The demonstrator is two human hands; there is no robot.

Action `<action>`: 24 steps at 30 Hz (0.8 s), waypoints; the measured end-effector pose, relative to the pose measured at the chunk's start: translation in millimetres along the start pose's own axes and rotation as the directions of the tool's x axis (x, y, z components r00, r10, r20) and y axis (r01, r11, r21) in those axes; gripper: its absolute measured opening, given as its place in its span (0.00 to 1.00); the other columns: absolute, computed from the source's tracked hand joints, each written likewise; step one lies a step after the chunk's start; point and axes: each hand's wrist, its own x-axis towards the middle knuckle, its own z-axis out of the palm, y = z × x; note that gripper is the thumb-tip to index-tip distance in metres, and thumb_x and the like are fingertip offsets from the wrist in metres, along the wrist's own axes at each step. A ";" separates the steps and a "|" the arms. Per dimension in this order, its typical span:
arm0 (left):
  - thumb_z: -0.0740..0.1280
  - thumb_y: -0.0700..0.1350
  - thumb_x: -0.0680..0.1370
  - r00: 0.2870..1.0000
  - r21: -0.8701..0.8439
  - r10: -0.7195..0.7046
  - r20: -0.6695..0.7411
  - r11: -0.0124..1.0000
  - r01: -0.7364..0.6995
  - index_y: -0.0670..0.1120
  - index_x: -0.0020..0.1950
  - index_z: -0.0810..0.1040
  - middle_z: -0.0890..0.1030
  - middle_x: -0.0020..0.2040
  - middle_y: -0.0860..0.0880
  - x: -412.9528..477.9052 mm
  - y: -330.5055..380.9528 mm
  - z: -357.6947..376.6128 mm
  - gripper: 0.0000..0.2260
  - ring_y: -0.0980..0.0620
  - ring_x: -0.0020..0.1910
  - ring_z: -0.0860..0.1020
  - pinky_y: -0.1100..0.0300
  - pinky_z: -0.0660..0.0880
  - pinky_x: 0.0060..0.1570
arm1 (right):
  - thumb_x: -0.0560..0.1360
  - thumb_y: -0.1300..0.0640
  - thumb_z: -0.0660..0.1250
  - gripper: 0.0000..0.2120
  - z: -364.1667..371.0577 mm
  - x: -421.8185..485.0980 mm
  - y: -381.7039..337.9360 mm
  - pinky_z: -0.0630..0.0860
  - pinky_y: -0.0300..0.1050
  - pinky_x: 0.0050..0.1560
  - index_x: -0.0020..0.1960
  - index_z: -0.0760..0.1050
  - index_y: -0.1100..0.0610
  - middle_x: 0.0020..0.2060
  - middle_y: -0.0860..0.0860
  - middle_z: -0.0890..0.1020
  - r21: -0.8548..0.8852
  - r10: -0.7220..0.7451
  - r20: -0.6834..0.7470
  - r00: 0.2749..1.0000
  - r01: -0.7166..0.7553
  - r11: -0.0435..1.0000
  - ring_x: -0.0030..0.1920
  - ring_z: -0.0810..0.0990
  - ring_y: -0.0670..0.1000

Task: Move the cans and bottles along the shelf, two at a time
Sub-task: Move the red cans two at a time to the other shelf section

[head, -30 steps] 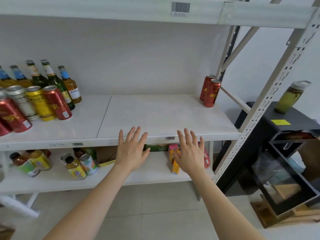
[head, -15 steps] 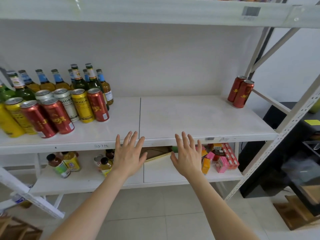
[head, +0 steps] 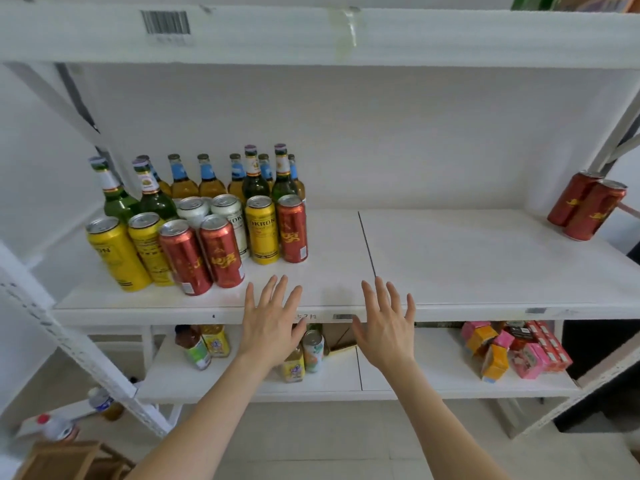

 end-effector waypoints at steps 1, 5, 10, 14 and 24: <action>0.55 0.61 0.80 1.000 -0.004 0.001 0.000 1.000 -0.001 0.51 0.77 0.62 0.60 0.78 0.44 -3.2 -15.8 0.6 0.27 0.44 0.78 0.56 0.37 0.49 0.74 | 0.79 0.42 0.58 0.32 1.5 2.5 -16.0 0.49 0.64 0.74 0.79 0.55 0.52 0.79 0.54 0.58 0.008 0.006 -0.007 1.000 -0.006 1.000 0.78 0.55 0.58; 0.57 0.60 0.79 1.000 0.001 0.017 -0.004 1.000 -0.017 0.50 0.75 0.66 0.65 0.76 0.44 -18.0 -83.6 2.6 0.26 0.43 0.77 0.60 0.36 0.53 0.73 | 0.79 0.41 0.58 0.33 11.9 8.0 -80.6 0.48 0.64 0.75 0.79 0.54 0.52 0.79 0.53 0.58 0.005 0.015 -0.013 1.000 -0.015 1.000 0.78 0.55 0.57; 0.62 0.59 0.78 1.000 0.018 0.004 -0.005 1.000 -0.004 0.49 0.73 0.69 0.69 0.74 0.43 -34.2 -159.4 5.1 0.26 0.41 0.74 0.65 0.35 0.60 0.70 | 0.78 0.41 0.60 0.33 20.4 17.7 -153.0 0.53 0.65 0.74 0.78 0.59 0.53 0.77 0.55 0.63 0.014 0.005 -0.051 0.999 -0.005 1.000 0.76 0.60 0.59; 0.67 0.57 0.75 0.999 0.005 -0.035 -0.039 0.999 0.035 0.46 0.69 0.73 0.73 0.70 0.41 -37.7 -204.5 8.7 0.25 0.40 0.70 0.70 0.34 0.65 0.67 | 0.77 0.42 0.60 0.32 28.8 35.0 -196.0 0.54 0.64 0.73 0.77 0.59 0.53 0.76 0.56 0.65 0.036 -0.012 -0.070 0.997 0.015 0.999 0.76 0.61 0.59; 0.66 0.58 0.77 0.979 -0.318 -0.205 -0.022 0.929 0.187 0.45 0.73 0.64 0.74 0.67 0.47 -7.3 -251.4 38.0 0.30 0.47 0.62 0.75 0.53 0.76 0.57 | 0.75 0.39 0.60 0.34 49.4 108.0 -245.4 0.65 0.60 0.69 0.76 0.62 0.54 0.71 0.52 0.72 0.357 0.015 -0.177 0.984 0.049 0.933 0.69 0.70 0.57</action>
